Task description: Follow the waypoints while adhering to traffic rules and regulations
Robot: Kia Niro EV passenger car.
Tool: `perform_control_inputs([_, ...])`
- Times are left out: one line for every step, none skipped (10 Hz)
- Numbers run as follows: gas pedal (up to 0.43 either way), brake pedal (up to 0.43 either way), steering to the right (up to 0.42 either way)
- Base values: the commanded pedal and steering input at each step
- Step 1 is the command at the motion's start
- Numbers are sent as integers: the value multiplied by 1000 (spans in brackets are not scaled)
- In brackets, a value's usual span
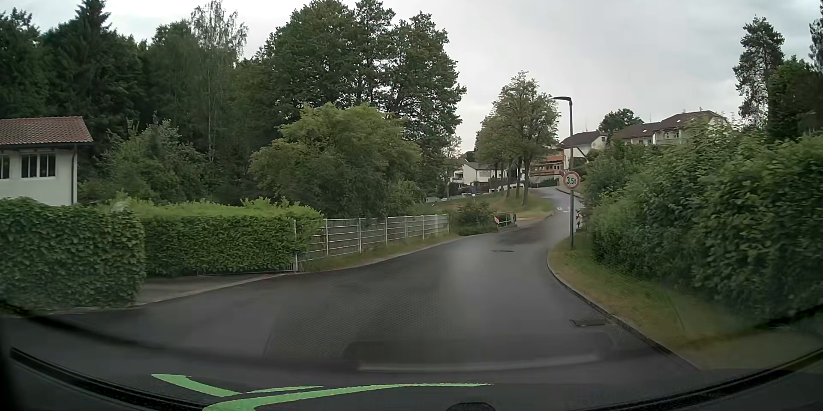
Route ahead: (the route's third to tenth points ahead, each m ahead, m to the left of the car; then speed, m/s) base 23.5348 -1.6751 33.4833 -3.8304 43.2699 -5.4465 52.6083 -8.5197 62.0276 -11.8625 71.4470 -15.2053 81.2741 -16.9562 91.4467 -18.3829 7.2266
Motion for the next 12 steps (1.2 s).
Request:
perform_control_inputs([0, 0, 40])
perform_control_inputs([0, 0, 40])
perform_control_inputs([0, 0, 40])
perform_control_inputs([0, 0, 41])
perform_control_inputs([20, 0, 41])
perform_control_inputs([20, 0, 42])
perform_control_inputs([20, 0, 44])
perform_control_inputs([20, 0, 51])
perform_control_inputs([20, 0, 55])
perform_control_inputs([20, 0, 55])
perform_control_inputs([20, 0, 55])
perform_control_inputs([20, 0, 56])
